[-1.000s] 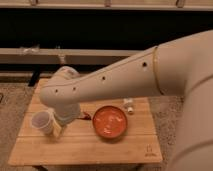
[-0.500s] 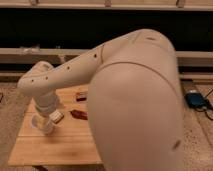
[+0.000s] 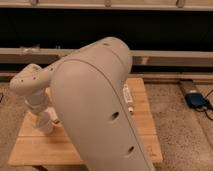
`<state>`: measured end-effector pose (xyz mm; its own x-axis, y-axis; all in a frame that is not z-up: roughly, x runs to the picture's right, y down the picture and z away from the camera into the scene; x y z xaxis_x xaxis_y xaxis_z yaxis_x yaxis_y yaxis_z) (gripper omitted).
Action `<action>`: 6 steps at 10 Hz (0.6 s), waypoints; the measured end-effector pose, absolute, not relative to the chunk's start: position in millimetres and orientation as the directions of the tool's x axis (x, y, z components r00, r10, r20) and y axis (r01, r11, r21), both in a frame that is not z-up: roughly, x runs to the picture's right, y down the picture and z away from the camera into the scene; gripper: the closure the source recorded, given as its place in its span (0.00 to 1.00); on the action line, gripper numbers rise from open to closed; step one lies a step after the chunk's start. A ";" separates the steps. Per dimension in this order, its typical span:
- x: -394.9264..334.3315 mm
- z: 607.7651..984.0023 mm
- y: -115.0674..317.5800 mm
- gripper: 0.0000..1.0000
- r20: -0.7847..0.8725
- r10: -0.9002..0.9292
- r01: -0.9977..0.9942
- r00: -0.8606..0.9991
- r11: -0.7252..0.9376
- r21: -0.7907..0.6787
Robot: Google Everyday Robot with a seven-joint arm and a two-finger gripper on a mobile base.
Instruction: Place the ceramic cup in the ceramic bowl
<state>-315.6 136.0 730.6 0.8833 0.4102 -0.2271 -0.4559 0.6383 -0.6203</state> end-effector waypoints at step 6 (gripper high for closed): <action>-329.5 751.1 140.9 0.20 -0.229 0.401 -0.446 0.887 0.612 -0.653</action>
<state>-329.5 140.9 751.1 0.8869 0.4009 -0.2294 -0.4456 0.6121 -0.6533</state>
